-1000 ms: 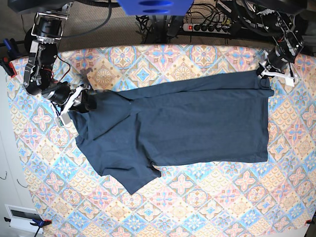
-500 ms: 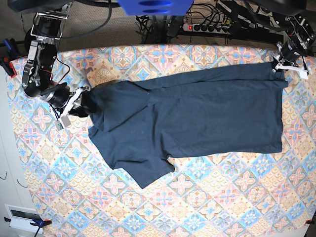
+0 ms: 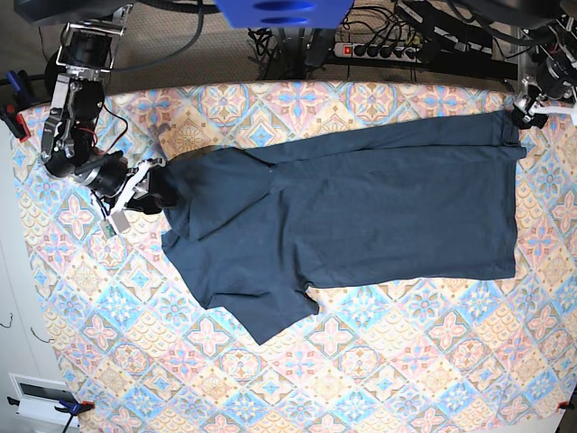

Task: Layout the t-shirt on the table in an organized manner, then fold the t-shirt properly
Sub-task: 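Pull the hem corner with the left gripper away from the right gripper, then release the shirt and move both grippers to its long side edges, then grasp the shirt side edges and fold them lengthwise over the body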

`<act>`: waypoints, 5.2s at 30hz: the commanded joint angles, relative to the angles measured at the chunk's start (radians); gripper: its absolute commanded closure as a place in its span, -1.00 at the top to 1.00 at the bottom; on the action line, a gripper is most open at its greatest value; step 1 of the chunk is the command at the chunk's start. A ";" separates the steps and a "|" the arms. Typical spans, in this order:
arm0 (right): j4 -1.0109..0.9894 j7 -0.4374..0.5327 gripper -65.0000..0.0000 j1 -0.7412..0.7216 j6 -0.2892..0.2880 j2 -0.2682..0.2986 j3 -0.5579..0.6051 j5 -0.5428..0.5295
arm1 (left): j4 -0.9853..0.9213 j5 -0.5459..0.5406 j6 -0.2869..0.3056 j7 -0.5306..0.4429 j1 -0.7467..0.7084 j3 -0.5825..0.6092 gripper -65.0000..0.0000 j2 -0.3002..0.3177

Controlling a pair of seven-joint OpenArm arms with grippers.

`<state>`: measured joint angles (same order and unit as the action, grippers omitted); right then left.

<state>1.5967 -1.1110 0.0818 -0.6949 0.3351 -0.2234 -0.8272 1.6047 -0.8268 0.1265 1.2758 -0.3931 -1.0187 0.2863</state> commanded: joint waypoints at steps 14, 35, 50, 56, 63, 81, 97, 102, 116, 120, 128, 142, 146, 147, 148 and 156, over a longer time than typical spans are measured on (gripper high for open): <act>-0.034 0.022 -0.35 -0.158 -0.003 0.017 -0.006 0.092 | -0.074 0.039 0.003 -0.015 0.363 -0.022 0.61 0.070; -0.034 0.016 -0.35 -0.302 -0.003 0.014 -0.008 0.202 | -0.731 0.482 0.000 -0.453 0.877 0.150 0.61 0.100; -0.032 0.016 -0.35 -0.299 -0.003 0.014 -0.008 0.200 | -1.013 0.614 0.003 -0.583 1.001 0.194 -0.27 0.081; -0.049 0.025 -0.35 -0.304 -0.003 0.014 -0.008 0.205 | -1.009 0.608 0.003 -0.582 0.997 0.289 -1.00 0.081; -0.250 0.027 -0.35 -0.437 -0.003 0.015 0.028 0.236 | -0.940 0.608 0.005 -0.529 0.989 0.291 -1.00 0.058; -0.856 0.529 -0.35 -0.799 -0.003 -0.064 0.506 0.604 | -0.522 0.464 0.005 -0.338 0.800 0.294 -1.00 -0.020; -1.100 0.862 -0.33 -0.811 -0.003 -0.081 0.508 0.607 | -0.476 0.438 0.005 -0.312 0.745 0.294 -1.00 -0.019; -1.113 0.922 -0.33 -0.811 -0.003 -0.081 0.508 0.607 | -0.476 0.438 0.005 -0.312 0.745 0.294 -1.00 -0.022; -1.189 1.001 -0.33 -0.785 -0.003 -0.074 0.508 0.607 | -0.475 0.309 0.005 -0.312 0.695 0.294 -1.00 0.011; -1.211 1.052 -0.33 -0.776 -0.003 -0.074 0.508 0.607 | -0.475 0.295 0.005 -0.312 0.676 0.294 -1.00 0.035; -1.281 1.136 -0.33 -0.770 0.060 -0.055 0.505 0.607 | -0.475 0.271 0.005 -0.312 0.662 0.294 -1.00 0.038; -1.278 1.135 -0.33 -0.772 0.062 -0.035 0.508 0.607 | -0.475 0.271 0.005 -0.312 0.662 0.294 -1.00 0.038; -1.278 1.132 -0.33 -0.772 0.057 -0.037 0.540 0.609 | -0.475 0.271 0.005 -0.312 0.664 0.294 -1.00 0.038; -1.278 1.132 -0.33 -0.772 0.047 -0.037 0.574 0.609 | -0.475 0.271 0.005 -0.312 0.664 0.294 -1.00 0.038; -1.278 1.133 -0.33 -0.772 0.033 -0.037 0.611 0.609 | -0.475 0.271 0.005 -0.312 0.664 0.294 -1.00 0.038; -1.278 1.138 -0.54 -0.773 0.024 -0.037 0.687 0.606 | -0.475 0.271 0.005 -0.312 0.664 0.294 -1.00 0.038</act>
<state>0.3088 0.0303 -0.6621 -0.6609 0.2909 0.4648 -0.2211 1.1103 -0.5430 0.1253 0.9771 0.2493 -0.7238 0.3023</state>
